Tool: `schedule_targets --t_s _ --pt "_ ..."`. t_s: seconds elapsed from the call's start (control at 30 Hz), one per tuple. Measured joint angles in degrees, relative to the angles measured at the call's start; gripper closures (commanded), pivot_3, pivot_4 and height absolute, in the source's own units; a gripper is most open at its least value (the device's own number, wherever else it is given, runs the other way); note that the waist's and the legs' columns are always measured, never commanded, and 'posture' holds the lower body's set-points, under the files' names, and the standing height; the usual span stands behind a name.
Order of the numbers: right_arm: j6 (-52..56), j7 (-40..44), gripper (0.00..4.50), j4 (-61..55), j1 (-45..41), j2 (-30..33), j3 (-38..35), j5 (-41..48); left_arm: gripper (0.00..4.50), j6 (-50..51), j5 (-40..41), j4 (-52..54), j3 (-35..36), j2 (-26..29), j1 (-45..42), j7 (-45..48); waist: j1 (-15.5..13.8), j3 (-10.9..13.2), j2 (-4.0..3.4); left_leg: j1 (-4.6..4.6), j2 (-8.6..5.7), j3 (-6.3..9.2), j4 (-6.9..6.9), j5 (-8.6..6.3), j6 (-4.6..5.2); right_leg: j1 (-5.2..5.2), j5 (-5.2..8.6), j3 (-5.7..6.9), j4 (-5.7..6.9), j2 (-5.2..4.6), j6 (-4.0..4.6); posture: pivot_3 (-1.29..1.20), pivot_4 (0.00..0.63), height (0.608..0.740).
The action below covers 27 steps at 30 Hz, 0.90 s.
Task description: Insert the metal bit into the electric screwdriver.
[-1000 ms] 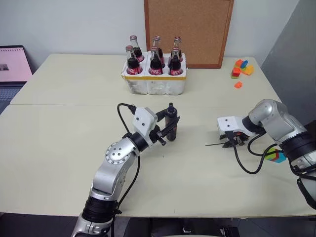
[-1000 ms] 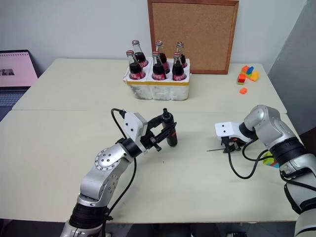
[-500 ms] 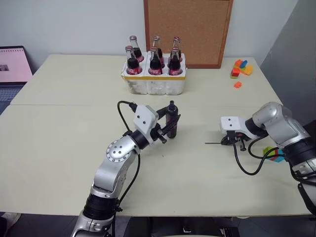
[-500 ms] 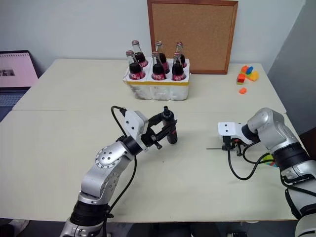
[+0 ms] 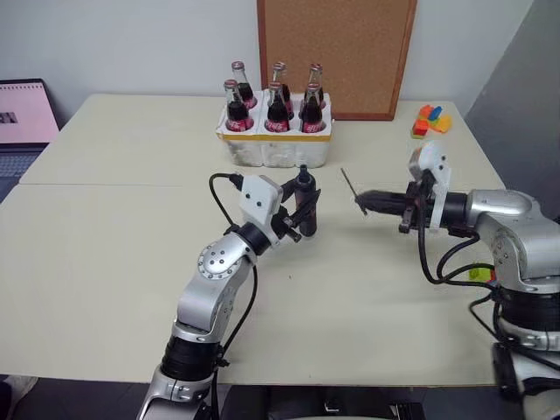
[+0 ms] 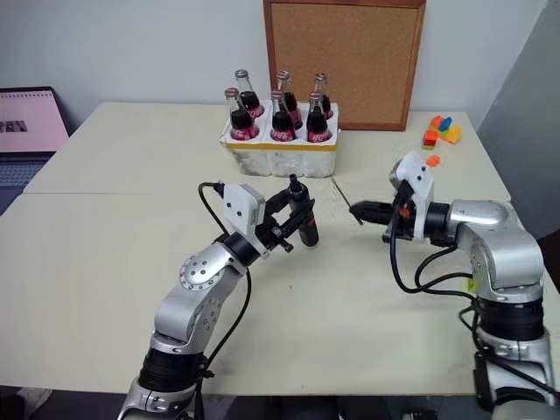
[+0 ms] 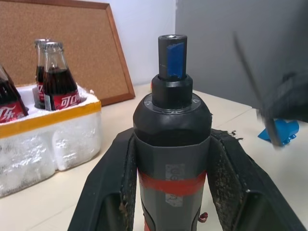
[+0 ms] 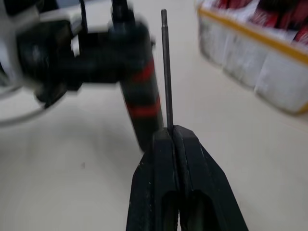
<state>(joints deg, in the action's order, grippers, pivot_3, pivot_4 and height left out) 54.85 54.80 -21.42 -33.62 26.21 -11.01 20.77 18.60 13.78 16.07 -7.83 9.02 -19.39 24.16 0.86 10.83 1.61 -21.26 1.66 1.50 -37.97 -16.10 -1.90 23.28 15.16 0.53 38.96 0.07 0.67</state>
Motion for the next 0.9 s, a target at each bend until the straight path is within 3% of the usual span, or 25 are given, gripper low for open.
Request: schedule_targets --t_s 0.1,0.27,0.57,0.9 --pt "0.8 -8.0 4.50 -4.8 0.2 -7.6 -1.7 2.7 2.84 0.2 0.0 0.0 -0.1 -0.4 0.0 -0.5 0.1 0.0 -0.02 0.00 0.01 0.00 0.02 0.00 0.00 0.01 0.00 -0.01 0.02 0.01 0.00 0.00 0.150 0.740" --pt "-1.8 -18.4 4.50 -7.8 0.2 -15.3 -0.4 4.0 2.84 0.0 -1.0 0.0 -0.2 -0.1 0.4 -1.3 0.1 0.0 -0.03 -0.01 -0.01 -0.01 0.02 0.00 0.01 0.03 0.00 -0.04 0.00 0.01 0.00 0.00 0.150 0.740" --pt "-11.8 -27.6 4.50 -6.5 -1.5 -20.9 6.4 3.0 2.84 -1.3 -4.1 -0.9 -0.3 -1.4 0.6 -4.9 0.1 0.0 -0.03 -0.15 0.00 -0.01 0.01 0.00 0.01 0.12 0.00 0.02 -0.03 0.01 0.01 0.00 0.150 0.740" --pt "-20.9 -31.2 4.50 -0.6 -1.6 -24.1 12.7 0.7 2.84 -1.2 -4.6 -2.0 0.5 -2.5 1.3 -7.2 0.3 0.0 -0.03 -0.20 0.01 -0.01 0.02 0.00 0.02 0.19 0.00 0.03 -0.02 0.01 0.01 0.00 0.150 0.740"
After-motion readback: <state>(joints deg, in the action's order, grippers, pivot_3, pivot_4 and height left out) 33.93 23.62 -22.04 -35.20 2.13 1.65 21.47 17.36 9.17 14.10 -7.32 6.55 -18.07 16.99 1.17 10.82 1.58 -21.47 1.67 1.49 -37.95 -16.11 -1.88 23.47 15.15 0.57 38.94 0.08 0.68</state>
